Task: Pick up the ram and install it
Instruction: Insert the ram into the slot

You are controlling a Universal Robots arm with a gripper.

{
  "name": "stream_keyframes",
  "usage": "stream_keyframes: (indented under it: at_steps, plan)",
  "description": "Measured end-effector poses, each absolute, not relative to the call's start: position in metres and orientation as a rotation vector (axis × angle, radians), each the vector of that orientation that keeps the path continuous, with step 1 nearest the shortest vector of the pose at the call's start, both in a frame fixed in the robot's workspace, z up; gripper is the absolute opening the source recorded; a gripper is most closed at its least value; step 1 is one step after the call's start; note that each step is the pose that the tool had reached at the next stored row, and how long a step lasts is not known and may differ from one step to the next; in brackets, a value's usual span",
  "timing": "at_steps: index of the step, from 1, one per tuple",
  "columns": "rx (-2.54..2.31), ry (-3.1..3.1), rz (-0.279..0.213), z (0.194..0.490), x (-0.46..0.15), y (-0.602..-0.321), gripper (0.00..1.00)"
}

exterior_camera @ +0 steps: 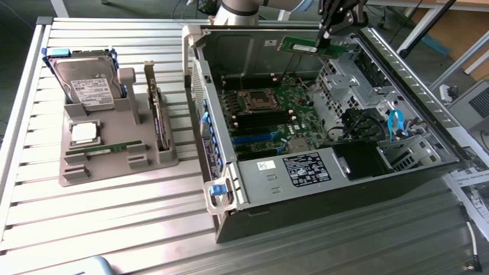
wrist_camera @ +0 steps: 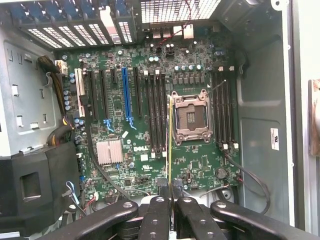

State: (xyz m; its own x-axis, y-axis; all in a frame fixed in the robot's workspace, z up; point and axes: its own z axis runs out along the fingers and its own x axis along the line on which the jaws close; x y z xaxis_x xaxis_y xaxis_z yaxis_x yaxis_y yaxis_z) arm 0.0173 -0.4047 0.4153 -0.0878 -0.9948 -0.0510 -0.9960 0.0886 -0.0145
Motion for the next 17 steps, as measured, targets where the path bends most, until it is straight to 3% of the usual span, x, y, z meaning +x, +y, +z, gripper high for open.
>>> stream_keyframes:
  at_steps: [17]
  plan:
    - [-2.089,2.282,0.037,0.411,0.016,-0.4047,0.13]
